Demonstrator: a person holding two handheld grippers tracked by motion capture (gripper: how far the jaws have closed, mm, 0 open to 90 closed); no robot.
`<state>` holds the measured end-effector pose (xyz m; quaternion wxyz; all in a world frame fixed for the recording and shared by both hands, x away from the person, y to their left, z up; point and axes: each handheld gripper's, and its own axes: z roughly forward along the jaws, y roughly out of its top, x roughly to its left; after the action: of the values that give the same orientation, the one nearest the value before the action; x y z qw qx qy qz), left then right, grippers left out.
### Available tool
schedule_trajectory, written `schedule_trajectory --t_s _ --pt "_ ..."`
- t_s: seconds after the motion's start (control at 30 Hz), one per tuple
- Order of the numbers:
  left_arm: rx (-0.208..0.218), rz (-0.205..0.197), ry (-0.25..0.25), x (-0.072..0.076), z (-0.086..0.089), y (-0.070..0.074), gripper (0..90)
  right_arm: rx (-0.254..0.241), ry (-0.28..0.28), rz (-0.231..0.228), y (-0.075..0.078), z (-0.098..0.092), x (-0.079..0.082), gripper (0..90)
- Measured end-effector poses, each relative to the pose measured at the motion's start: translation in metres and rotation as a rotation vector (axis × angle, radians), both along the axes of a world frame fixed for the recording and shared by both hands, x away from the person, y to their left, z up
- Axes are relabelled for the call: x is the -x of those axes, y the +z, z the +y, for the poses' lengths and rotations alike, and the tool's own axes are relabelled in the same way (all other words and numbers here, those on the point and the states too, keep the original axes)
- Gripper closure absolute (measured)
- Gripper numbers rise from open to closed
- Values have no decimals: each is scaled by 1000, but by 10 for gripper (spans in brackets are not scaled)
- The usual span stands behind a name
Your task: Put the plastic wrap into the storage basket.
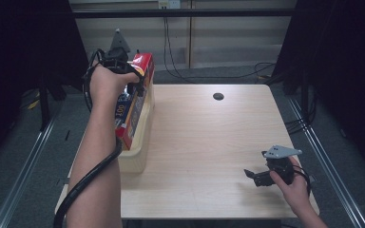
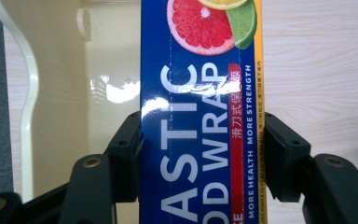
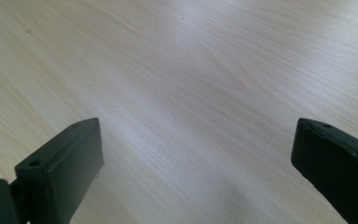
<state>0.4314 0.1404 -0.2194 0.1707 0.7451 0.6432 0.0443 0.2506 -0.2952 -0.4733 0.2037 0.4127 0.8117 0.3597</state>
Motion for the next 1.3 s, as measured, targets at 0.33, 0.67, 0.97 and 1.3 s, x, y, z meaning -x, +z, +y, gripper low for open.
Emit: schedule_trajectory --t_s 0.33,0.67,0.97,1.3 --pt "5 3 29 3 9 -1 412 -8 -2 3 1 -1 0 20" --pt "-11 12 62 6 24 -6 411 -4 1 -5 1 -1 0 20" --pt "-13 26 82 7 33 -16 411 -6 4 -8 1 1 0 20" --pt "-16 35 89 7 38 -26 410 -6 9 -13 1 1 0 20"
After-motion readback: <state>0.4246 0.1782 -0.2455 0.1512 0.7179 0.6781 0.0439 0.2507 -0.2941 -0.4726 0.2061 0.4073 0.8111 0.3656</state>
